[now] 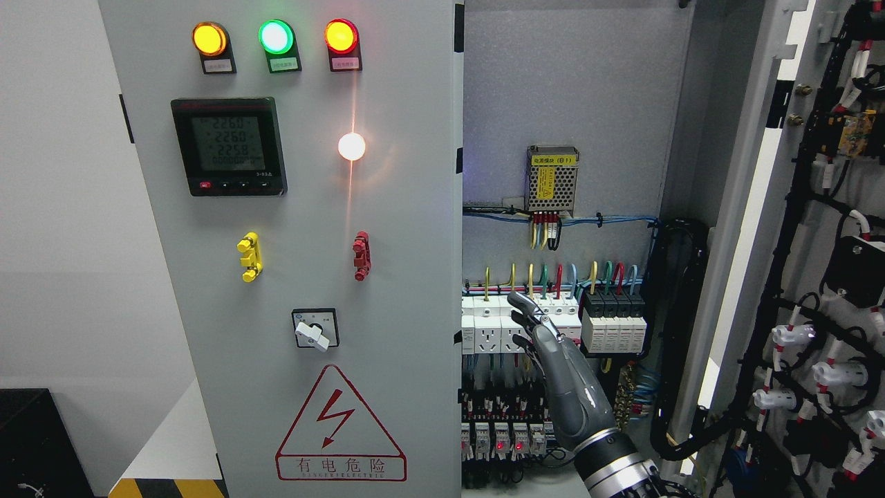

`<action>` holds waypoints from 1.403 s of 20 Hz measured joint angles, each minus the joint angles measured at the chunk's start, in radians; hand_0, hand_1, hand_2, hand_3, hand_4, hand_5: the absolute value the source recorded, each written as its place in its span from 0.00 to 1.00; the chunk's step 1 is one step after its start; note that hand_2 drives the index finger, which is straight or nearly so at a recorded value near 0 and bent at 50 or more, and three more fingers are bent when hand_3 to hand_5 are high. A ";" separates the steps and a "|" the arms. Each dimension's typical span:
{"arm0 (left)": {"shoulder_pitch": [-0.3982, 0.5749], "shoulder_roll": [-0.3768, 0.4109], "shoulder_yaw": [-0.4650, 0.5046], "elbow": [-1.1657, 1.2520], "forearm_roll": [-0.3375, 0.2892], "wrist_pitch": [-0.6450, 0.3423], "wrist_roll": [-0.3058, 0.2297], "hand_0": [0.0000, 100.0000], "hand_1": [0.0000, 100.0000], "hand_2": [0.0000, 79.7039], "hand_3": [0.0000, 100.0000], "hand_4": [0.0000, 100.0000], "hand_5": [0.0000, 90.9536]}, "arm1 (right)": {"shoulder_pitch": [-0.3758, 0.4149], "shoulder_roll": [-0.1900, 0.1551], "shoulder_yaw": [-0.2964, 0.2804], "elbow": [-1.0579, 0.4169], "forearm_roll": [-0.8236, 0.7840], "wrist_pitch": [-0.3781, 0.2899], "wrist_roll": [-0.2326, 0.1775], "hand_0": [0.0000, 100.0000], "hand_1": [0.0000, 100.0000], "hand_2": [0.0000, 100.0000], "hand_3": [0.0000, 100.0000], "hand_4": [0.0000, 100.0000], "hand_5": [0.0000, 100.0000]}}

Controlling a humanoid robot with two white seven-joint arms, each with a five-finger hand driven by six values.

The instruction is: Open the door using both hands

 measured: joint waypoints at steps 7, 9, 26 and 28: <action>0.000 0.000 0.000 0.000 0.000 0.000 0.000 0.00 0.00 0.00 0.00 0.00 0.00 | -0.067 0.002 -0.001 0.062 -0.069 0.008 0.002 0.19 0.00 0.00 0.00 0.00 0.00; 0.000 0.000 0.000 0.000 0.000 0.000 0.000 0.00 0.00 0.00 0.00 0.00 0.00 | -0.084 0.002 -0.001 0.080 -0.084 0.009 0.004 0.19 0.00 0.00 0.00 0.00 0.00; 0.000 0.000 0.000 0.000 0.000 0.000 0.000 0.00 0.00 0.00 0.00 0.00 0.00 | -0.197 -0.035 0.001 0.233 -0.198 0.010 0.008 0.19 0.00 0.00 0.00 0.00 0.00; 0.000 0.000 0.000 0.000 0.000 0.000 0.000 0.00 0.00 0.00 0.00 0.00 0.00 | -0.203 -0.039 0.001 0.244 -0.211 0.010 0.009 0.19 0.00 0.00 0.00 0.00 0.00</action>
